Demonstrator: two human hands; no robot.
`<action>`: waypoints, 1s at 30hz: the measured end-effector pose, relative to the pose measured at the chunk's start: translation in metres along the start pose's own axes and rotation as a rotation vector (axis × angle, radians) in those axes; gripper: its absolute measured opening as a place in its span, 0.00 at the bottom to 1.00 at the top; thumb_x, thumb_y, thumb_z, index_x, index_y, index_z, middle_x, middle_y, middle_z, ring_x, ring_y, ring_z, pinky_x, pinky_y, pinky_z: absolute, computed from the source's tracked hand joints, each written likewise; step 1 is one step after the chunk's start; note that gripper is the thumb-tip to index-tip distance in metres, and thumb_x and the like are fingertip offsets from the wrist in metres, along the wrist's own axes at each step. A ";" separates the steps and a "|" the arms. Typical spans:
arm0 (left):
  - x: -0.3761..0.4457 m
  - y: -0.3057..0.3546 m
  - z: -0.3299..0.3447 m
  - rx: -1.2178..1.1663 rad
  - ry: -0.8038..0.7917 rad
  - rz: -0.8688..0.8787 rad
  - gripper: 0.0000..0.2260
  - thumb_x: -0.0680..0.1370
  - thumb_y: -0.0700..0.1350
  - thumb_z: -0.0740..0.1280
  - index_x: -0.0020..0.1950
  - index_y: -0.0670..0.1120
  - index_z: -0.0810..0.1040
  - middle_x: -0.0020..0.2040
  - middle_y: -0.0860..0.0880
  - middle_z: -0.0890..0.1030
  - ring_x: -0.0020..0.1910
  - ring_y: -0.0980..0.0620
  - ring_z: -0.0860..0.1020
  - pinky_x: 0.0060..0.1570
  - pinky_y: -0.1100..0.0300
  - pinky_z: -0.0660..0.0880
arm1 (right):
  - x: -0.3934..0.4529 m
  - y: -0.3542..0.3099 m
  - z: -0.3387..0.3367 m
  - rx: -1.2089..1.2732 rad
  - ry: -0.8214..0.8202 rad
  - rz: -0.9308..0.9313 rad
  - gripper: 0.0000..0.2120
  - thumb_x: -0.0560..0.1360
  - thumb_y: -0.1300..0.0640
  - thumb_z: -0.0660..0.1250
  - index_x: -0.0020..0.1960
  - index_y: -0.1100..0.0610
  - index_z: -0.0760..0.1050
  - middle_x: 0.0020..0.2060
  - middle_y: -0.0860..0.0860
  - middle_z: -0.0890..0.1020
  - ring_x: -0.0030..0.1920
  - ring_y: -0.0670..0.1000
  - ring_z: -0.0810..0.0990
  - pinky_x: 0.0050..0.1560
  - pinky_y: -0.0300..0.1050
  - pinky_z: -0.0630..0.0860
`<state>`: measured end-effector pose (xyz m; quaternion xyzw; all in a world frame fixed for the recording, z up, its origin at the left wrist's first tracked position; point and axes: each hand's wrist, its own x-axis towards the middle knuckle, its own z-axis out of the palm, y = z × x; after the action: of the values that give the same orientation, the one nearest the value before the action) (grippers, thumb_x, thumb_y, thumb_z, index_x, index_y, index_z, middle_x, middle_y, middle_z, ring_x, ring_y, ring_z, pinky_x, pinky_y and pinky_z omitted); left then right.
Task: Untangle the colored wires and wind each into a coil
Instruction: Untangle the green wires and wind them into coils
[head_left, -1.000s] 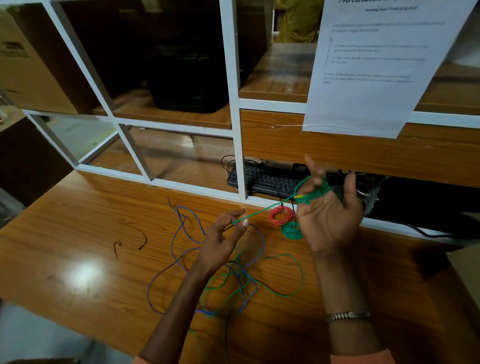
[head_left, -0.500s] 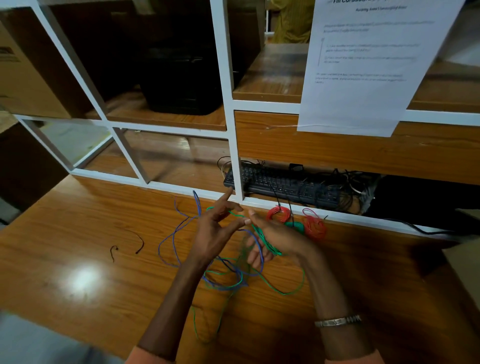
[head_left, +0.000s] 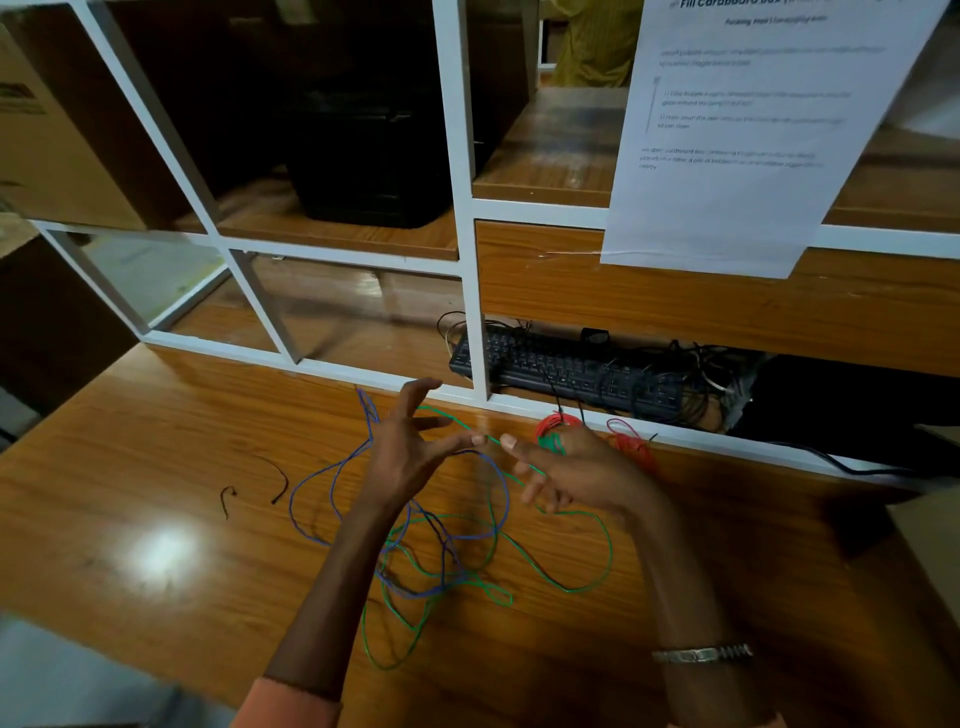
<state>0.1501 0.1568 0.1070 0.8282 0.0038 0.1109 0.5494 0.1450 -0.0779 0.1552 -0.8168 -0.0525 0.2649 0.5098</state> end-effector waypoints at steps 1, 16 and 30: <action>0.003 0.003 0.000 -0.004 0.006 0.013 0.37 0.58 0.64 0.84 0.62 0.56 0.76 0.71 0.58 0.76 0.57 0.56 0.84 0.46 0.62 0.82 | -0.005 -0.004 0.001 -0.005 -0.103 -0.001 0.33 0.78 0.32 0.63 0.50 0.63 0.84 0.34 0.58 0.86 0.25 0.50 0.75 0.30 0.41 0.71; -0.013 -0.004 0.027 -0.231 0.044 -0.181 0.31 0.72 0.73 0.71 0.43 0.42 0.77 0.57 0.57 0.86 0.68 0.55 0.79 0.66 0.36 0.77 | -0.014 -0.025 -0.011 1.559 -0.536 -0.619 0.33 0.84 0.41 0.57 0.61 0.73 0.78 0.34 0.59 0.84 0.24 0.49 0.74 0.32 0.37 0.77; -0.019 0.040 0.032 -0.136 -0.143 0.235 0.05 0.77 0.40 0.77 0.47 0.49 0.85 0.79 0.53 0.72 0.74 0.59 0.74 0.70 0.50 0.75 | 0.019 0.004 0.008 0.404 0.324 -0.025 0.35 0.80 0.30 0.51 0.55 0.59 0.82 0.41 0.56 0.88 0.45 0.52 0.87 0.52 0.47 0.82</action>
<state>0.1331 0.1090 0.1284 0.7895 -0.1396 0.1152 0.5865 0.1566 -0.0668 0.1421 -0.7296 0.0737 0.1295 0.6675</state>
